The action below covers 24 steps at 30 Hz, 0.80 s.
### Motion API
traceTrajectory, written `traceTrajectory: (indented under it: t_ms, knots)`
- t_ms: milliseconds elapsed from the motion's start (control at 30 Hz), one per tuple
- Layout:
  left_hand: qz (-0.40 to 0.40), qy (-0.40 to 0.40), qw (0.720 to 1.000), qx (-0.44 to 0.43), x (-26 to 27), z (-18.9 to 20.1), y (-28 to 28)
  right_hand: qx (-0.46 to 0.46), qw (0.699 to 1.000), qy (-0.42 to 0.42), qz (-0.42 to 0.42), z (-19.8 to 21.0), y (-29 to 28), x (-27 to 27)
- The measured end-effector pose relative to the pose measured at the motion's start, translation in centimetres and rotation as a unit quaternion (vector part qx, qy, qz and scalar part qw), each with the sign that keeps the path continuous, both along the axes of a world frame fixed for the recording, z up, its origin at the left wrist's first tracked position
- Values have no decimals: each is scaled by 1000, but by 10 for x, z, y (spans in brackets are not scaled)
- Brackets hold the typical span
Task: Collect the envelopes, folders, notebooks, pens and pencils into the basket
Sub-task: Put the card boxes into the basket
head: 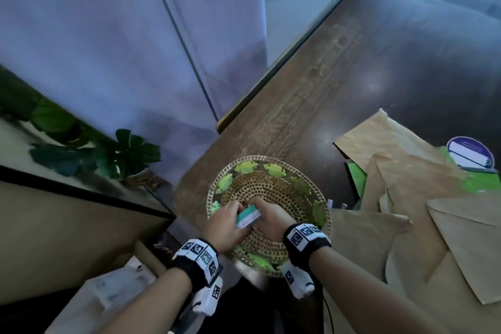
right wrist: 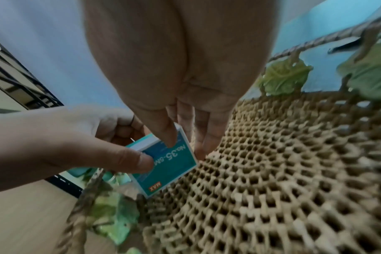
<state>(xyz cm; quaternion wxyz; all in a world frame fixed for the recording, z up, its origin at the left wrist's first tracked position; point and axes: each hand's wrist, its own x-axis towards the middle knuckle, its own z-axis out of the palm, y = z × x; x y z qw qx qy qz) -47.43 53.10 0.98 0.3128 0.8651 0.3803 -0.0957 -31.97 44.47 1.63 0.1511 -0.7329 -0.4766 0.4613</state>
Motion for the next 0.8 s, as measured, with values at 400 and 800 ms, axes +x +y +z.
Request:
traceTrajectory:
  t_ms: [400,800]
  knots:
    - [-8,44,989,139,-7,-22,-16,16,1000,17,-17,-13,4,-15]
    - [-21,100,982,159,-5,-19,-13,6,999,6,41,-24,-6,-7]
